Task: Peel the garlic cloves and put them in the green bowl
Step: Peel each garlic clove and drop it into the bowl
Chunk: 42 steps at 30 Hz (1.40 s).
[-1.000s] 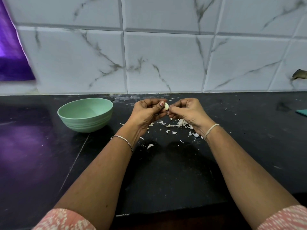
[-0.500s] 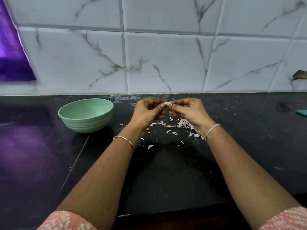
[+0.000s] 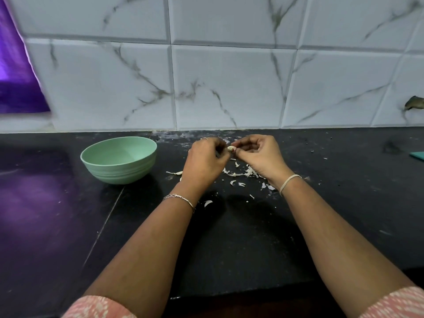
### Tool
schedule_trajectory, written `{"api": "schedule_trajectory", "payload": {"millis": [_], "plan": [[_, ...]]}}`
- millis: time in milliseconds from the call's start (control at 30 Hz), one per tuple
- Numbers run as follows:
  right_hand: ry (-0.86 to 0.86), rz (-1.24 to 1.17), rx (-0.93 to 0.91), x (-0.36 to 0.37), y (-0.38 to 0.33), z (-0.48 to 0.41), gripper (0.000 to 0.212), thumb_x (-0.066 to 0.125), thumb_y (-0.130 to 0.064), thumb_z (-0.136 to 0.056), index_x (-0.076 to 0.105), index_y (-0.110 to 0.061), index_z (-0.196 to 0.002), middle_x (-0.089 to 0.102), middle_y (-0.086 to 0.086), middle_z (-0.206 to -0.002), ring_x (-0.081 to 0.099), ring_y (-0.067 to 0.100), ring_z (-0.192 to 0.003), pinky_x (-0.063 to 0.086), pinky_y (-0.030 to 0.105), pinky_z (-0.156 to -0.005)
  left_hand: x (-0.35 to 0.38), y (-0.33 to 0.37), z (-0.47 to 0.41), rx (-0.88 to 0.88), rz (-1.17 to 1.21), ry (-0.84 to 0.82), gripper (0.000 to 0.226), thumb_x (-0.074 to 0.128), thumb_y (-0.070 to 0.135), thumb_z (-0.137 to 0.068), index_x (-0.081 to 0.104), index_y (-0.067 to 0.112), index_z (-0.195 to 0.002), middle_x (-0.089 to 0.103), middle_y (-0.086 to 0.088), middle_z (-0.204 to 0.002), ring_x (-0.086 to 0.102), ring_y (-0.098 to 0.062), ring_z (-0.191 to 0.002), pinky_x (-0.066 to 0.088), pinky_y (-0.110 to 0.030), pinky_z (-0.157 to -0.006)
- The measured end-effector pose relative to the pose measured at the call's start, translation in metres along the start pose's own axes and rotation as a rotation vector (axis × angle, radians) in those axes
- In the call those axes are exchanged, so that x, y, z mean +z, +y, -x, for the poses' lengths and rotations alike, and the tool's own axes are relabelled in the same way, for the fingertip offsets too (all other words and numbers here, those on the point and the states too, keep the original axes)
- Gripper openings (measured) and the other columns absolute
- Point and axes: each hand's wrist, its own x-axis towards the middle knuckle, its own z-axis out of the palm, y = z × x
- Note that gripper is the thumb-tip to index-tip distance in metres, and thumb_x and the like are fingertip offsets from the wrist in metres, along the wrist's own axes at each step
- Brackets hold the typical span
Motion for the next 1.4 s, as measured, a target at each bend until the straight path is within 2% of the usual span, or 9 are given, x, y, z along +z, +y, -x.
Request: {"api": "schedule_trajectory", "payload": {"millis": [200, 267, 400, 533, 667, 833, 1033, 1233, 1400], "plan": [[0.043, 0.088, -0.026, 0.000, -0.002, 0.000, 0.008, 0.077, -0.005, -0.078, 0.074, -0.010, -0.084, 0.073, 0.002, -0.079, 0.066, 0.005, -0.066, 0.057, 0.018, -0.071, 0.001, 0.002, -0.002, -0.013, -0.030, -0.036, 0.018, 0.061, 0.018, -0.088, 0.072, 0.014, -0.103, 0.073, -0.004, -0.095, 0.066, -0.022, -0.089, 0.052, -0.037, -0.084], [0.044, 0.061, -0.017, -0.001, -0.003, 0.001, 0.009, 0.077, -0.003, -0.078, 0.074, -0.007, -0.085, 0.073, 0.002, -0.079, 0.067, 0.004, -0.067, 0.057, 0.019, -0.073, 0.002, -0.003, -0.005, -0.020, 0.016, -0.054, 0.016, 0.060, 0.015, -0.089, 0.071, 0.014, -0.101, 0.071, -0.001, -0.088, 0.067, -0.021, -0.081, 0.054, -0.039, -0.082], [0.033, -0.048, 0.016, -0.003, -0.002, 0.001, 0.014, 0.076, 0.001, -0.078, 0.074, -0.012, -0.083, 0.074, 0.011, -0.085, 0.072, 0.021, -0.080, 0.059, 0.032, -0.080, 0.004, -0.006, -0.007, -0.102, 0.156, -0.085, 0.010, 0.059, 0.012, -0.092, 0.066, 0.018, -0.092, 0.065, 0.003, -0.074, 0.069, -0.023, -0.073, 0.058, -0.044, -0.074], [0.025, -0.050, -0.004, -0.004, -0.002, 0.000, 0.016, 0.075, 0.003, -0.078, 0.074, -0.012, -0.085, 0.074, 0.010, -0.087, 0.070, 0.013, -0.076, 0.057, 0.024, -0.077, 0.006, -0.001, -0.006, -0.182, 0.276, -0.077, 0.001, 0.063, 0.022, -0.087, 0.064, 0.021, -0.087, 0.068, 0.000, -0.078, 0.070, -0.023, -0.075, 0.059, -0.045, -0.074], [0.008, 0.032, -0.019, 0.001, -0.003, -0.001, 0.013, 0.075, 0.002, -0.079, 0.072, -0.010, -0.085, 0.072, 0.002, -0.080, 0.066, 0.000, -0.064, 0.054, 0.012, -0.068, 0.005, -0.001, -0.004, -0.126, 0.160, -0.051, 0.014, 0.065, 0.030, -0.085, 0.069, 0.018, -0.091, 0.071, 0.003, -0.082, 0.068, -0.017, -0.074, 0.057, -0.037, -0.076], [-0.004, 0.076, -0.034, 0.004, -0.003, 0.000, 0.014, 0.074, 0.003, -0.079, 0.073, -0.005, -0.089, 0.071, 0.003, -0.080, 0.065, -0.002, -0.063, 0.053, 0.011, -0.066, 0.001, 0.000, -0.003, -0.028, 0.018, -0.013, 0.018, 0.065, 0.032, -0.084, 0.073, 0.017, -0.090, 0.072, 0.002, -0.084, 0.066, -0.017, -0.079, 0.053, -0.035, -0.077], [0.018, 0.165, -0.101, 0.004, -0.002, 0.001, 0.019, 0.073, 0.001, -0.077, 0.072, -0.018, -0.080, 0.073, 0.000, -0.078, 0.069, 0.009, -0.070, 0.055, 0.015, -0.069, -0.003, 0.004, -0.001, -0.042, 0.025, 0.027, 0.017, 0.069, 0.031, -0.080, 0.075, 0.017, -0.088, 0.072, 0.000, -0.080, 0.066, -0.018, -0.078, 0.051, -0.031, -0.074], [0.027, 0.216, -0.136, 0.004, -0.001, 0.002, 0.011, 0.073, 0.000, -0.077, 0.073, -0.010, -0.082, 0.070, -0.007, -0.075, 0.069, 0.008, -0.070, 0.057, 0.019, -0.072, -0.003, 0.005, -0.001, -0.068, 0.061, 0.027, 0.011, 0.070, 0.027, -0.081, 0.074, 0.018, -0.083, 0.070, 0.001, -0.074, 0.065, -0.016, -0.073, 0.050, -0.028, -0.070], [0.031, 0.255, -0.172, 0.004, 0.002, 0.002, 0.004, 0.074, -0.001, -0.077, 0.073, -0.004, -0.079, 0.073, -0.004, -0.078, 0.072, 0.010, -0.073, 0.059, 0.026, -0.076, -0.002, 0.003, -0.002, -0.079, 0.083, -0.005, 0.009, 0.069, 0.025, -0.080, 0.072, 0.018, -0.076, 0.059, 0.011, -0.054, 0.065, -0.016, -0.065, 0.054, -0.033, -0.070]]}}
